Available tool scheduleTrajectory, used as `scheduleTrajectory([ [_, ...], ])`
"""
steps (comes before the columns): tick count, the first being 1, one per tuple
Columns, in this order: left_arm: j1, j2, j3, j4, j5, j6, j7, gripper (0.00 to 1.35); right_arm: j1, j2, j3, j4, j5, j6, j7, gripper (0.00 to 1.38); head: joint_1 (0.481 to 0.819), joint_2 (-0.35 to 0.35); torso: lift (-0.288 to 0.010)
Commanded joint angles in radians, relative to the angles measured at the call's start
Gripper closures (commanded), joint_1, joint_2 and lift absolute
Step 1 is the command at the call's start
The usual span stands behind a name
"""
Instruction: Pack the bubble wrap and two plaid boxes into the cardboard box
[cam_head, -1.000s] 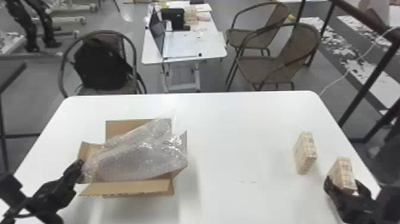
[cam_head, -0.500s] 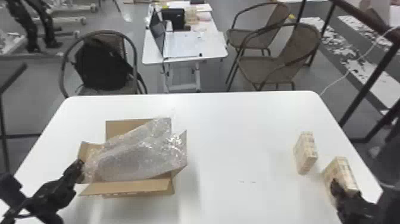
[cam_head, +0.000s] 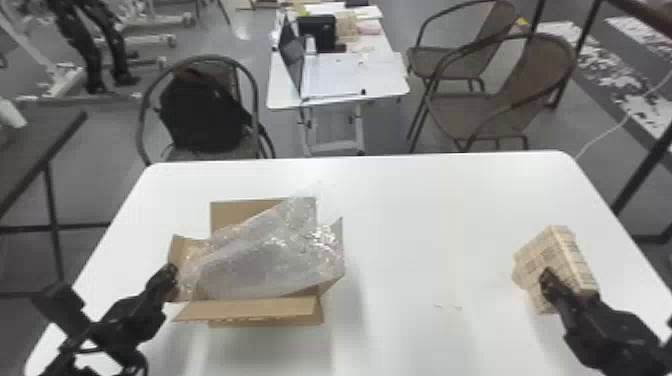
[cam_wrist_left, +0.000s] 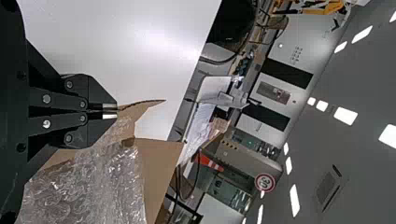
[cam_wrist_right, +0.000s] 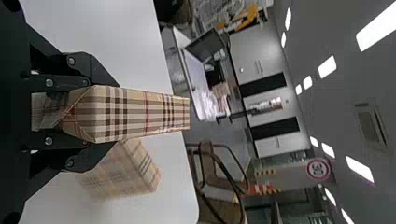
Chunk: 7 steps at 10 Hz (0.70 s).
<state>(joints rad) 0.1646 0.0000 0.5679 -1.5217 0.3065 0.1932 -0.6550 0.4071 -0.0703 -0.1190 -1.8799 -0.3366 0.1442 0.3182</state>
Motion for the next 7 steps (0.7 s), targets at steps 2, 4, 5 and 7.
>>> scheduleTrajectory([
  [2,-0.008,-0.003,-0.009,0.0,-0.006,0.002,0.0,1.2,-0.168,-0.074,0.119,-0.085,-0.052,0.173,0.082,1.11,0.695,0.231,-0.05],
  [4,-0.011,-0.003,-0.011,0.0,-0.01,0.006,0.0,1.2,-0.306,-0.077,0.16,-0.054,-0.082,0.296,0.22,1.11,0.695,0.29,-0.05],
  [5,-0.011,-0.003,-0.013,0.002,-0.014,0.008,0.002,1.2,-0.383,-0.079,0.199,-0.007,-0.075,0.36,0.303,1.11,0.695,0.324,-0.05],
  [7,-0.014,-0.003,-0.014,0.003,-0.017,0.008,0.0,1.2,-0.507,-0.085,0.26,0.124,-0.067,0.44,0.46,1.11,0.695,0.35,-0.05],
])
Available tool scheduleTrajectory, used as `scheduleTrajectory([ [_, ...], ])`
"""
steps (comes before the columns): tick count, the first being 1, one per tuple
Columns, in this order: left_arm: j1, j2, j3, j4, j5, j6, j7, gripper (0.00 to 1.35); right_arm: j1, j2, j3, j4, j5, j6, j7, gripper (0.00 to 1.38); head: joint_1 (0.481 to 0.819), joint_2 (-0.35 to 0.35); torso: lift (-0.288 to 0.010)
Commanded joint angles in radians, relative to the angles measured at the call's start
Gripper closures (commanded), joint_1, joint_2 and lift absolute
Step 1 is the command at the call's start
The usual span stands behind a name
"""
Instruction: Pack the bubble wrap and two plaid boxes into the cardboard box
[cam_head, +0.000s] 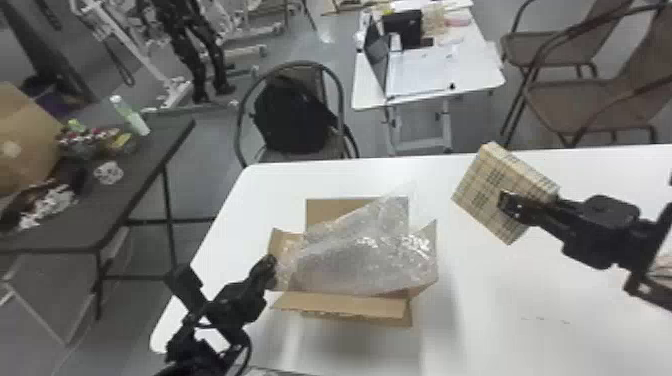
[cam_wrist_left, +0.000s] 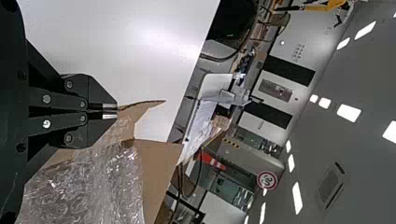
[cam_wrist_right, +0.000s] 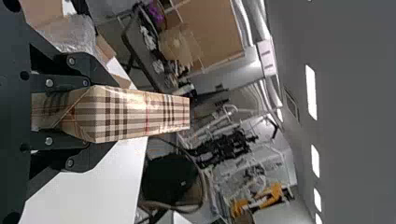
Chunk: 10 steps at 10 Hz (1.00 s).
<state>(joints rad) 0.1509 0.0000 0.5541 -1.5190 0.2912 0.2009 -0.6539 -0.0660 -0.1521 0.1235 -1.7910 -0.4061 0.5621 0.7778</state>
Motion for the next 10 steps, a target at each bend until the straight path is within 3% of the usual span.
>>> scheduleTrajectory([
  [1,-0.001,-0.003,0.0,0.002,-0.001,0.0,0.0,1.2,-0.103,-0.006,0.074,0.136,-0.002,0.03,0.074,1.11,0.695,0.35,-0.05],
  [2,-0.002,-0.003,0.0,0.002,-0.003,0.0,0.0,1.2,-0.176,0.011,0.142,0.271,-0.007,0.028,0.172,1.11,0.695,0.35,-0.05],
  [3,-0.01,-0.003,-0.006,0.005,-0.006,0.0,0.0,1.2,-0.216,0.046,0.182,0.374,0.004,0.016,0.245,1.11,0.695,0.35,-0.05],
  [6,-0.022,-0.003,-0.016,0.014,-0.015,0.002,0.0,1.2,-0.345,0.088,0.308,0.587,0.009,-0.033,0.344,1.11,0.695,0.35,-0.05],
  [7,-0.028,-0.003,-0.022,0.017,-0.018,0.002,0.0,1.2,-0.377,0.103,0.32,0.656,0.021,-0.07,0.368,0.76,0.695,0.35,-0.05],
  [8,-0.028,-0.003,-0.023,0.019,-0.018,0.0,0.0,1.2,-0.385,0.108,0.32,0.69,0.0,-0.107,0.376,0.14,0.695,0.35,-0.05],
  [9,-0.025,-0.003,-0.019,0.019,-0.014,-0.005,0.0,1.2,-0.382,0.106,0.306,0.674,-0.007,-0.114,0.379,0.0,0.695,0.35,-0.05],
  [10,-0.022,-0.003,-0.017,0.019,-0.01,-0.008,0.0,1.2,-0.364,0.103,0.266,0.624,0.01,-0.113,0.379,0.15,0.695,0.35,-0.05],
])
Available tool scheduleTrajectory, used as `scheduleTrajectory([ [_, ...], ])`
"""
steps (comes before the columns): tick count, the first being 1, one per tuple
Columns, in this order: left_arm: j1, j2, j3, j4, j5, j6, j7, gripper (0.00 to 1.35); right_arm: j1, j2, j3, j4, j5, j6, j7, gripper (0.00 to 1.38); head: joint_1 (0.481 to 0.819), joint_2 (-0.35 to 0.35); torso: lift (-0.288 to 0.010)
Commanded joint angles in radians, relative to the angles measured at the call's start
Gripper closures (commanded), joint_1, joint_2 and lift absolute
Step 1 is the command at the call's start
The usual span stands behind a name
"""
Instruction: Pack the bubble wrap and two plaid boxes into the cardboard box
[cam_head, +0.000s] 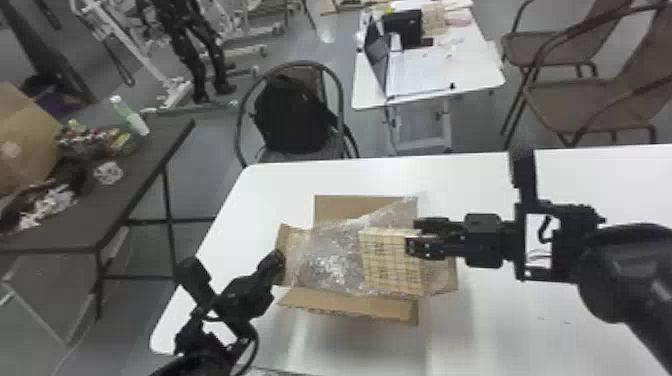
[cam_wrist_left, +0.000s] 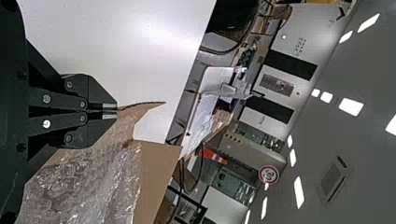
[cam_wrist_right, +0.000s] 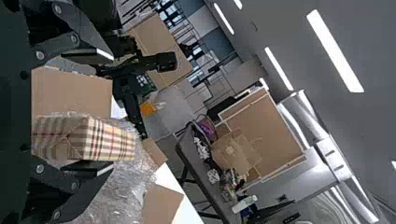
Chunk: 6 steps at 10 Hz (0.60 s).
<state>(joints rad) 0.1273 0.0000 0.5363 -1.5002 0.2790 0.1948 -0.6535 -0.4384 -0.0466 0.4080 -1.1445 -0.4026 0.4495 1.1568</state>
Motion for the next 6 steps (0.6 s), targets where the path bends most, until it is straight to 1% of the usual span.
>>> scheduleTrajectory([
  [1,0.0,-0.003,0.002,0.0,0.002,-0.005,0.0,1.2,0.038,-0.002,-0.077,-0.093,0.045,0.006,-0.005,0.28,0.695,0.35,-0.05],
  [2,-0.002,-0.003,0.001,0.0,0.003,-0.009,0.0,1.2,0.087,-0.016,-0.137,-0.202,0.096,0.021,-0.043,0.35,0.695,0.35,-0.05],
  [3,-0.002,-0.003,0.001,0.0,0.003,-0.011,0.0,1.2,0.155,-0.035,-0.198,-0.356,0.182,0.049,-0.103,0.38,0.695,0.35,-0.05],
  [4,0.002,-0.003,0.001,0.0,0.005,-0.012,0.0,1.2,0.221,-0.045,-0.255,-0.485,0.251,0.061,-0.155,0.38,0.695,0.35,-0.05],
  [5,0.002,-0.003,0.001,0.0,0.006,-0.014,0.0,1.2,0.306,-0.049,-0.31,-0.584,0.269,0.054,-0.227,0.38,0.695,0.35,-0.05],
  [6,0.003,-0.003,0.004,-0.002,0.009,-0.015,0.0,1.2,0.405,-0.047,-0.36,-0.689,0.297,0.04,-0.315,0.38,0.695,0.35,-0.05],
])
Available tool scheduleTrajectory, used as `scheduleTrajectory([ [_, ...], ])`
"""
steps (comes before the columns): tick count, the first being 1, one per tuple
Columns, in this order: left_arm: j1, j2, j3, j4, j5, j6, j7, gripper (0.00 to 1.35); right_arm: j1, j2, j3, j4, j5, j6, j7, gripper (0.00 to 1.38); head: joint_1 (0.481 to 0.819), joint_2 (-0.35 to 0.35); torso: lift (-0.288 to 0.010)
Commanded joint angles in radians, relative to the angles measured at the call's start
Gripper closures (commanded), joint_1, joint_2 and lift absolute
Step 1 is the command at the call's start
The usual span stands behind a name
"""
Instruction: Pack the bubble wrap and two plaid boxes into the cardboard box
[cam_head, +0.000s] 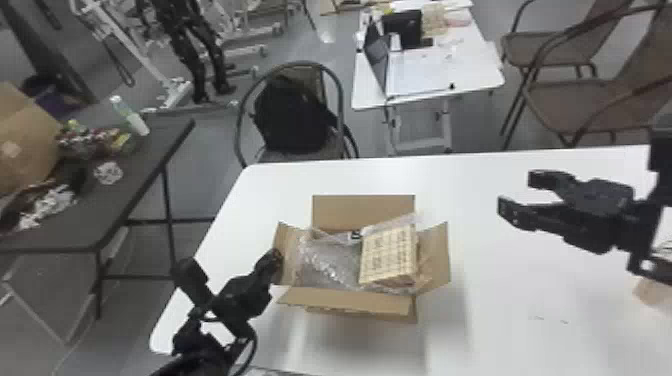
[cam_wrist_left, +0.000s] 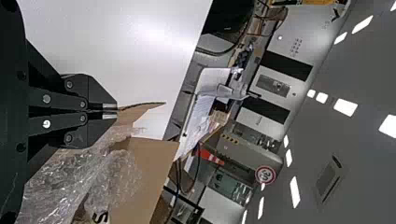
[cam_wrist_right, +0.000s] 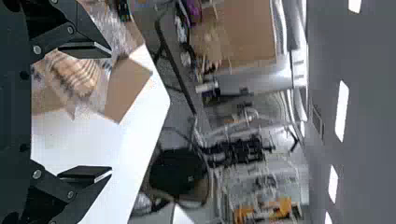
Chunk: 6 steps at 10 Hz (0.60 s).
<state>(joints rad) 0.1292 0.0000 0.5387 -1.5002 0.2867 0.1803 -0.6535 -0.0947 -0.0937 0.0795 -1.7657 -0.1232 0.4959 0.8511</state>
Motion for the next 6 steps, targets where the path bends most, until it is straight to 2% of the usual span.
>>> scheduleTrajectory([
  [1,0.004,-0.003,0.004,-0.002,0.003,-0.002,0.0,1.2,0.178,0.0,-0.078,-0.166,0.036,-0.065,-0.129,0.38,0.695,0.35,-0.05],
  [2,0.012,-0.003,0.01,-0.005,0.009,-0.005,0.0,1.2,0.309,0.002,-0.101,-0.227,0.039,-0.158,-0.284,0.38,0.695,0.334,-0.05],
  [3,0.02,-0.003,0.018,-0.006,0.017,-0.009,0.0,1.2,0.408,0.006,-0.113,-0.23,0.034,-0.247,-0.377,0.38,0.695,0.294,-0.05],
  [4,0.021,-0.003,0.018,-0.006,0.019,-0.009,0.0,1.2,0.48,0.014,-0.124,-0.199,0.037,-0.355,-0.425,0.38,0.695,0.271,-0.05],
  [6,0.024,-0.003,0.018,-0.006,0.025,-0.012,0.0,1.2,0.575,0.043,-0.13,-0.124,0.03,-0.522,-0.607,0.38,0.695,0.25,-0.05],
])
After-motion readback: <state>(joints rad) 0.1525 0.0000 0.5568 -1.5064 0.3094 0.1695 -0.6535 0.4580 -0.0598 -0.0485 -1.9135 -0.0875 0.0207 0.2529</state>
